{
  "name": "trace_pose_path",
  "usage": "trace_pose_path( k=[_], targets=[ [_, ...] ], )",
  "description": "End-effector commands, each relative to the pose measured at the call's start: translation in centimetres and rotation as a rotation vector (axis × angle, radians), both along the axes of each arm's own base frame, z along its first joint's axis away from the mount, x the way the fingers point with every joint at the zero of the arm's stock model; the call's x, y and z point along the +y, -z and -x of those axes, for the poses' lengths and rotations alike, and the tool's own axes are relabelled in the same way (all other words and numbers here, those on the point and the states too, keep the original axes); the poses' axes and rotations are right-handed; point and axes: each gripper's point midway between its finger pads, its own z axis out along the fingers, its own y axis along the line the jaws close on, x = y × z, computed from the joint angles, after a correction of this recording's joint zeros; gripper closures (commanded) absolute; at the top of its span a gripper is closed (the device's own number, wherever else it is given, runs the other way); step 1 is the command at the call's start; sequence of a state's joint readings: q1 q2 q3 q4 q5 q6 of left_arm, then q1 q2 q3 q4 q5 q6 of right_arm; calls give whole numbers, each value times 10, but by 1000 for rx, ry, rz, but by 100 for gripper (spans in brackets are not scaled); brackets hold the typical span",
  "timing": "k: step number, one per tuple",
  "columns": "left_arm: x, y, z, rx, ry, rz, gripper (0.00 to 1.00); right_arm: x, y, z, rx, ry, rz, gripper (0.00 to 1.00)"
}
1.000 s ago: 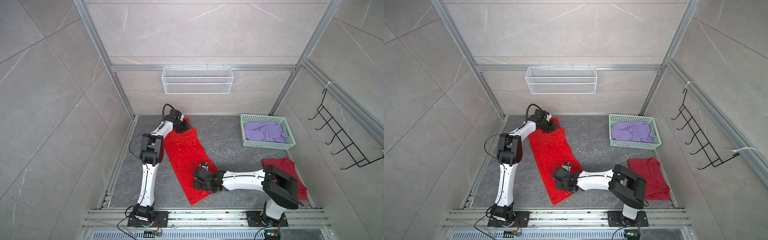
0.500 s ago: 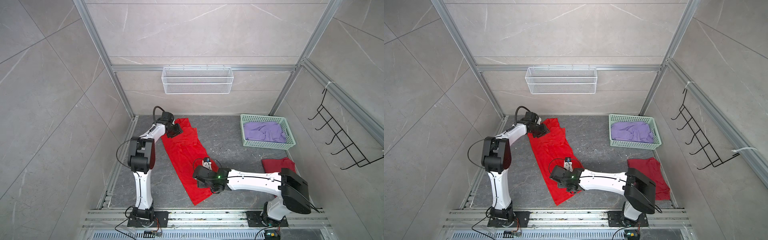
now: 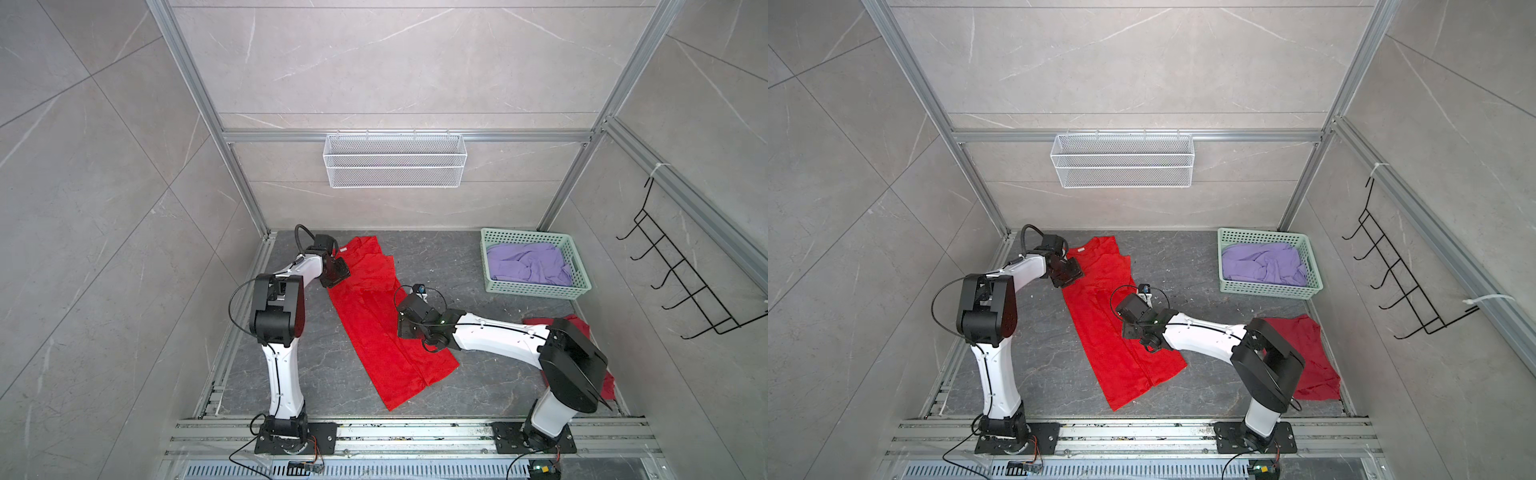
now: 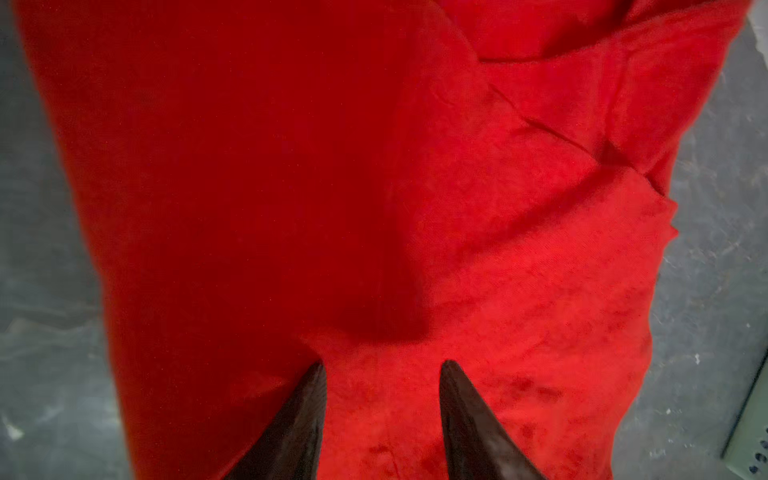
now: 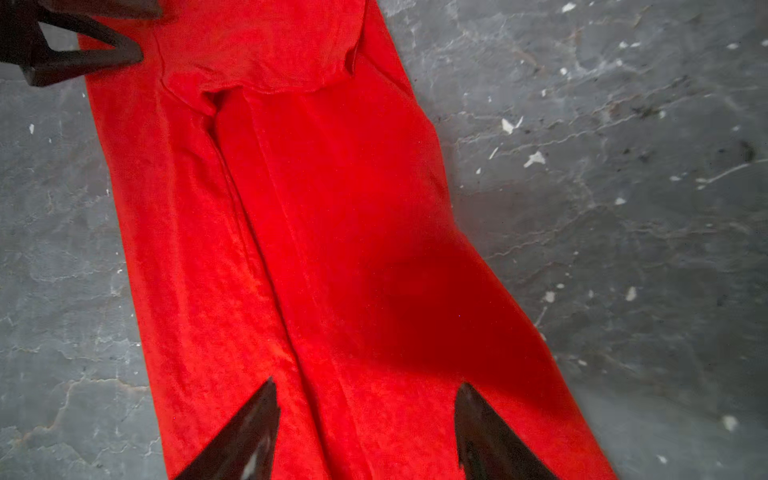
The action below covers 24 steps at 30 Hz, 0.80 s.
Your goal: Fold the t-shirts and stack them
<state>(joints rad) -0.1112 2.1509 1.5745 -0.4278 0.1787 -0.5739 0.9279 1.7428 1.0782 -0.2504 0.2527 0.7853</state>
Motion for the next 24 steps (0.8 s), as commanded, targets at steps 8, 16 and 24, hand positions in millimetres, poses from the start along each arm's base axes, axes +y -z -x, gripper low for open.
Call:
trace_pose_path(
  k=[8, 16, 24],
  targets=[
    [-26, 21, -33, 26, 51, 88, 52, -6, 71, 44, 205, 49, -63, 36],
    [-95, 13, -69, -44, 231, 221, 52, 33, 76, 87, 285, -17, -109, 36],
    [-131, -24, -76, -129, 346, 253, 52, 71, 33, 84, 224, -162, -136, 36]
  ],
)
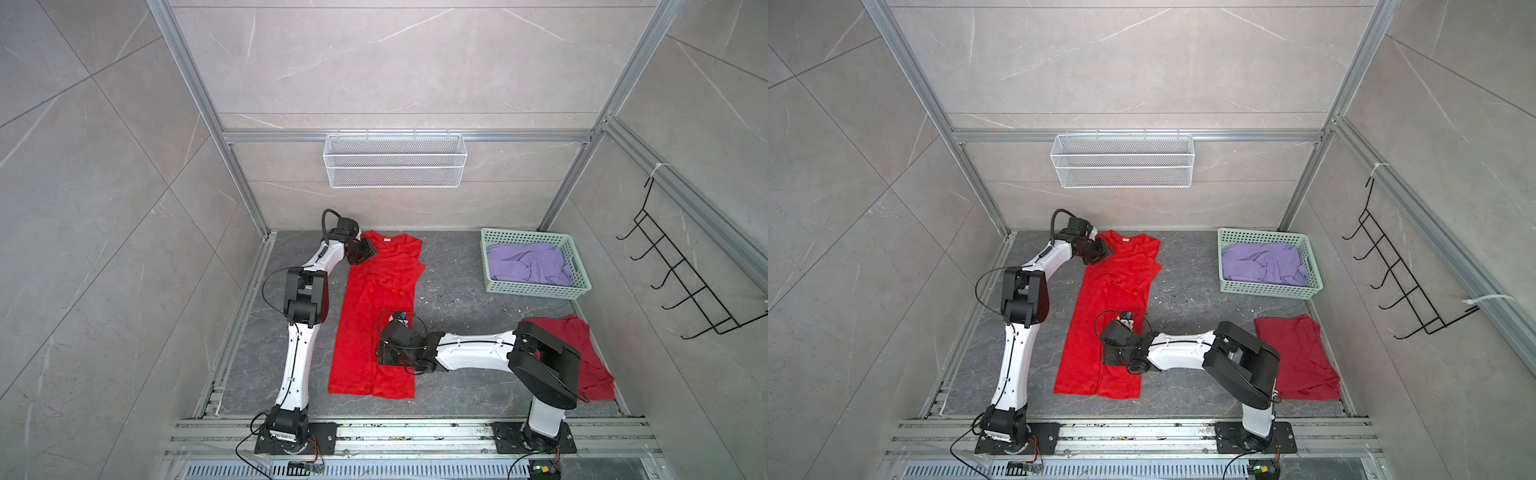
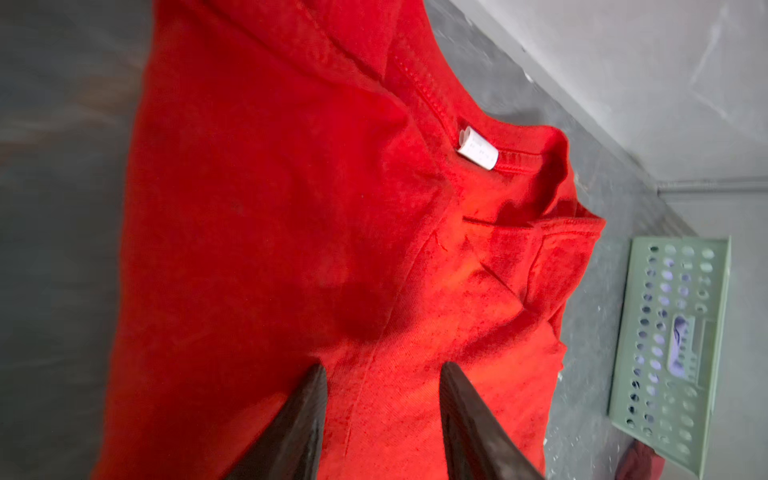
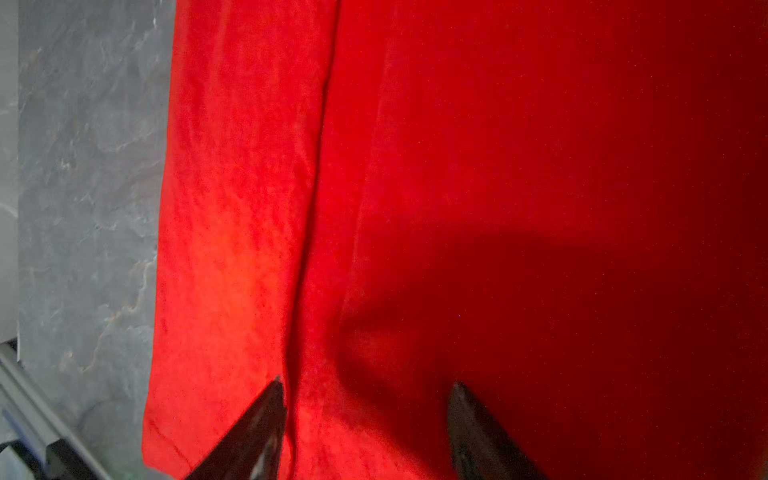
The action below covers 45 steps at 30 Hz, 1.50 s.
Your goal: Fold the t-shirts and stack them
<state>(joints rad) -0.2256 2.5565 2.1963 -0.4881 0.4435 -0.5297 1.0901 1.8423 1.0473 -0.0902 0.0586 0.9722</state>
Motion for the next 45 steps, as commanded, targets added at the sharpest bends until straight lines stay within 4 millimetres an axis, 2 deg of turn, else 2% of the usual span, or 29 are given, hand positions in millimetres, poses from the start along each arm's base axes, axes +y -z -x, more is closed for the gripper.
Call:
trace_pose_path(
  k=[1, 5, 7, 10, 13, 16, 19, 25, 29, 31, 36, 41, 45],
  targets=[
    [-6, -22, 9, -16, 63, 18, 52, -5, -13, 5, -7, -50, 58, 36],
    [-3, -65, 16, -104, 73, 23, 52, -25, -59, -19, -160, -11, 116, 34],
    [-2, -100, 23, -164, 78, 30, 51, -37, -81, -33, -226, 23, 122, 33],
    [3, -136, 37, -212, 70, 34, 51, -60, -100, -59, -260, 98, 113, 33],
    [12, -150, 60, -214, 50, 16, 51, -84, -104, -83, -258, 166, 123, 33],
    [23, -145, 89, -174, 25, -6, 51, -114, -93, -110, -220, 256, 157, 33],
    [34, -134, 120, -136, -13, -25, 52, -134, -84, -140, -178, 319, 115, 32],
    [35, -117, 189, -92, 7, -39, 52, -166, -71, -201, -149, 436, 52, 32],
    [36, -99, 234, -44, 14, -96, 52, -175, -53, -231, -97, 480, 13, 33],
    [45, -87, 257, -21, -11, -155, 52, -174, -45, -245, -90, 487, 14, 34],
    [57, -72, 301, 24, -70, -145, 52, -171, -22, -270, -62, 489, 66, 39],
    [64, -69, 327, 30, -104, -120, 52, -172, -3, -290, -43, 499, 122, 46],
    [70, -65, 338, 37, -123, -122, 52, -185, 6, -295, -22, 554, 209, 53]
  ],
)
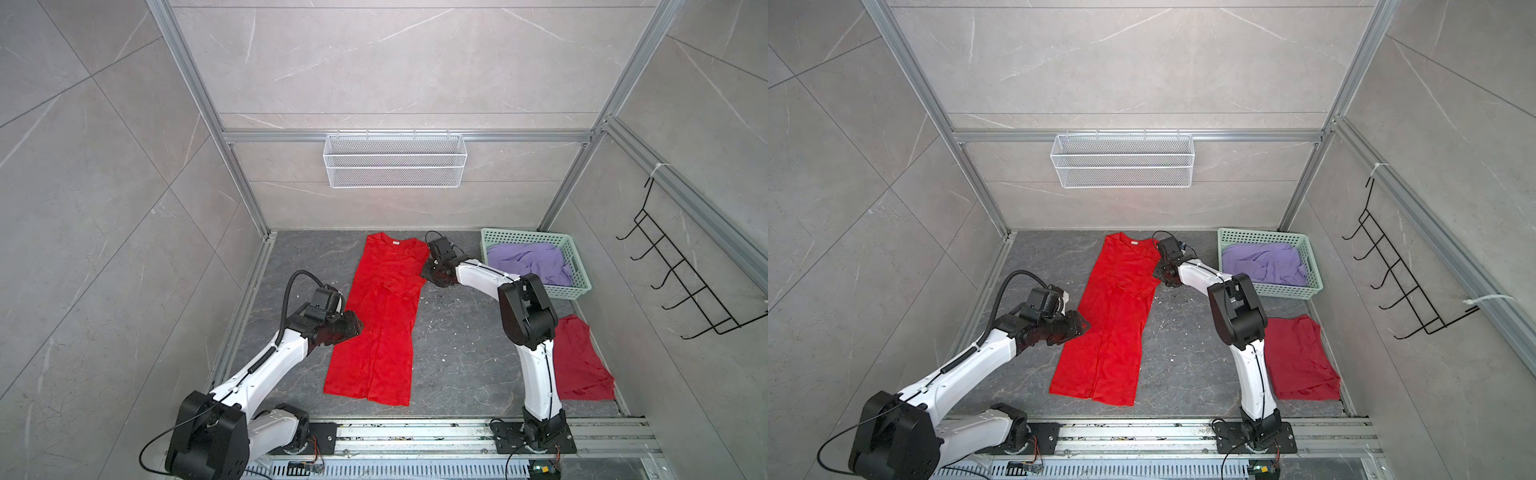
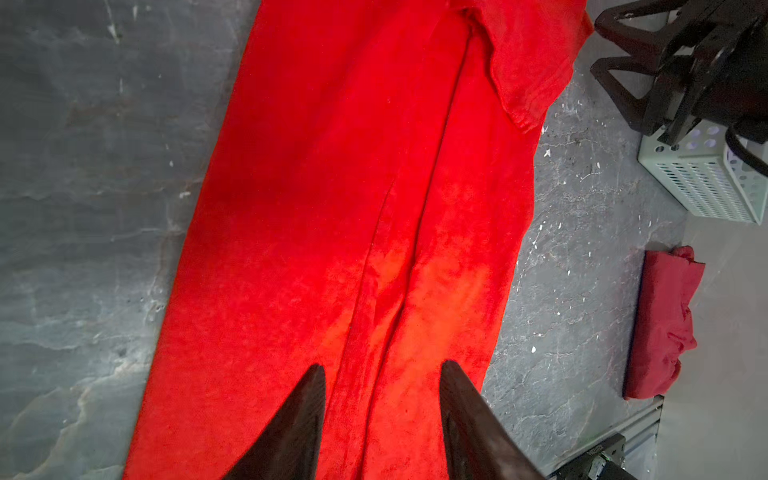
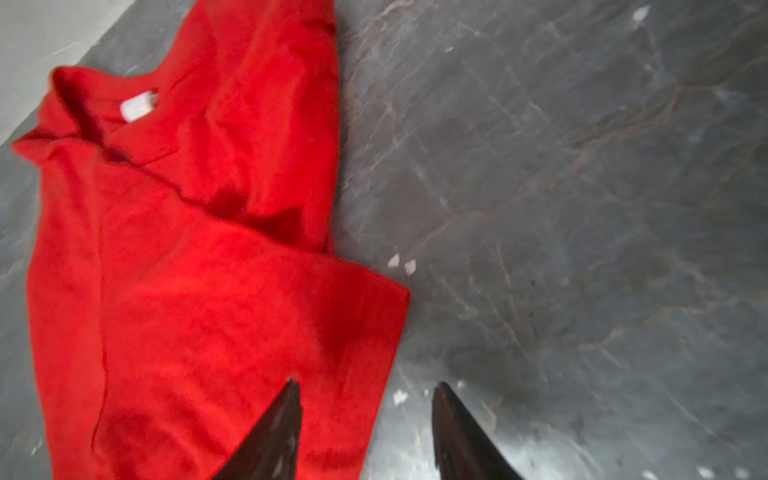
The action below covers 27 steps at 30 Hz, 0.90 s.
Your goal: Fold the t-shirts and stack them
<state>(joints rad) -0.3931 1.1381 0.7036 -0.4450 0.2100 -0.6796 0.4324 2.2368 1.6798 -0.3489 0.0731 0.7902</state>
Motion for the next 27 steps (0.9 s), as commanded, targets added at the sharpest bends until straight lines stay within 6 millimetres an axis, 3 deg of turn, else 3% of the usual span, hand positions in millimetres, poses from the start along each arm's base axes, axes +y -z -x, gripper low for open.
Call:
trace_pose_path(
  k=[1, 7, 17, 27],
  targets=[
    [4, -4, 2, -11, -45, 5, 52, -20, 12, 3, 62, 53, 100, 54],
    [6, -3, -2, -14, -59, -8, 52, -27, 16, 0, 68, 83, 135, 56],
    [4, 4, -8, 0, -57, -17, 52, -22, 34, -9, 141, 41, 201, 58],
    [4, 13, -10, 20, -55, -36, 52, -14, 49, -5, 193, 7, 257, 99]
  ],
)
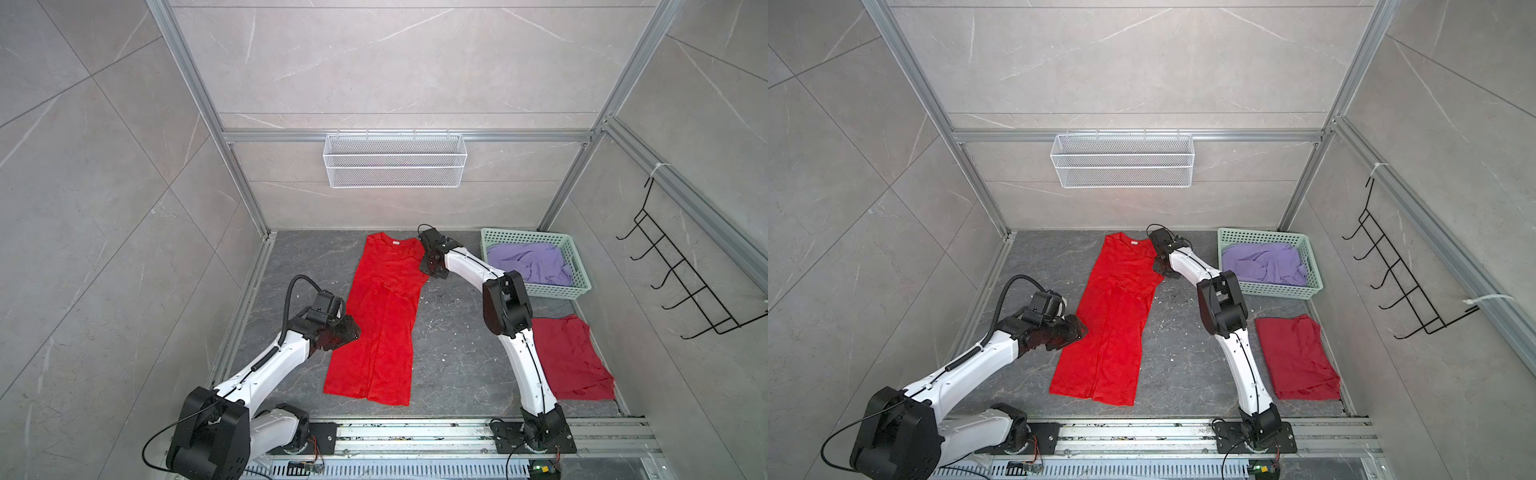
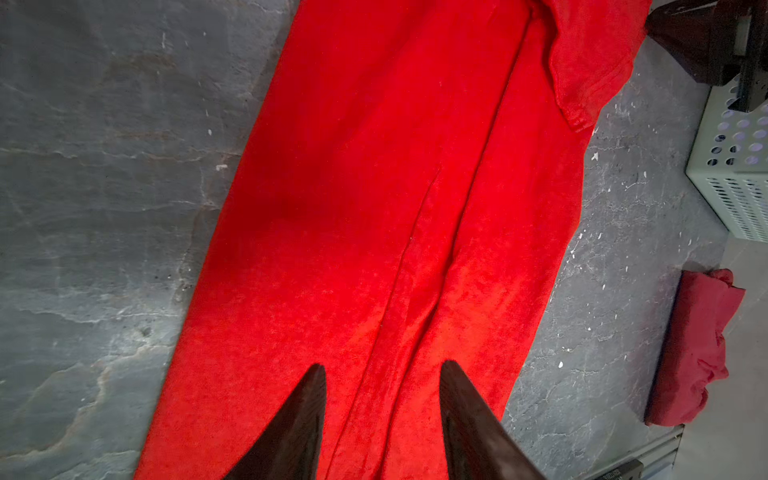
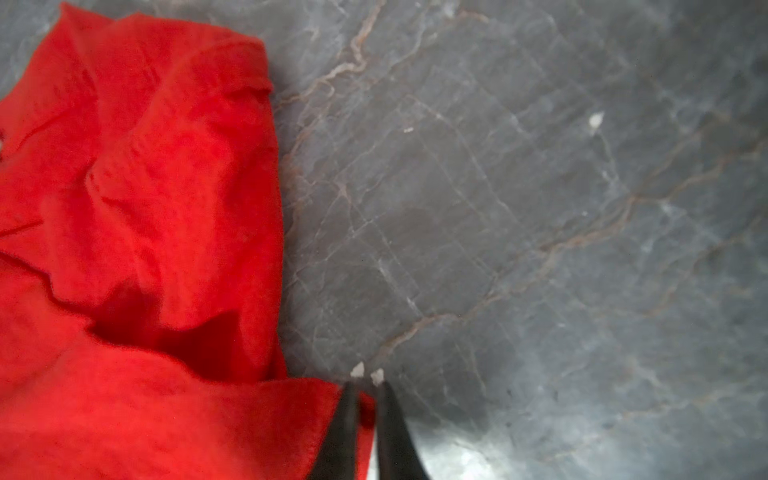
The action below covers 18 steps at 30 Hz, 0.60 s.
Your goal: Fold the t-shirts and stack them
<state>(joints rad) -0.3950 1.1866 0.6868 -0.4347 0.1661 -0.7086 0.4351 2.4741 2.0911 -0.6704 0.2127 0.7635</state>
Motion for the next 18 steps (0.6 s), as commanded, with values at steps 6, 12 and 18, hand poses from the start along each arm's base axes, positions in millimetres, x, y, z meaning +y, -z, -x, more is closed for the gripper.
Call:
trace_pose_path(
  k=[6, 12, 18],
  targets=[
    [6, 12, -1, 35, -15, -57, 52, -9, -2, 22, 34, -9, 84, 100],
    [15, 17, 5, 54, -22, -105, 52, -9, -67, 10, -110, -42, 71, 100],
    [15, 20, 7, 66, -18, -114, 52, -7, -97, 9, -164, -64, 60, 100]
  ],
)
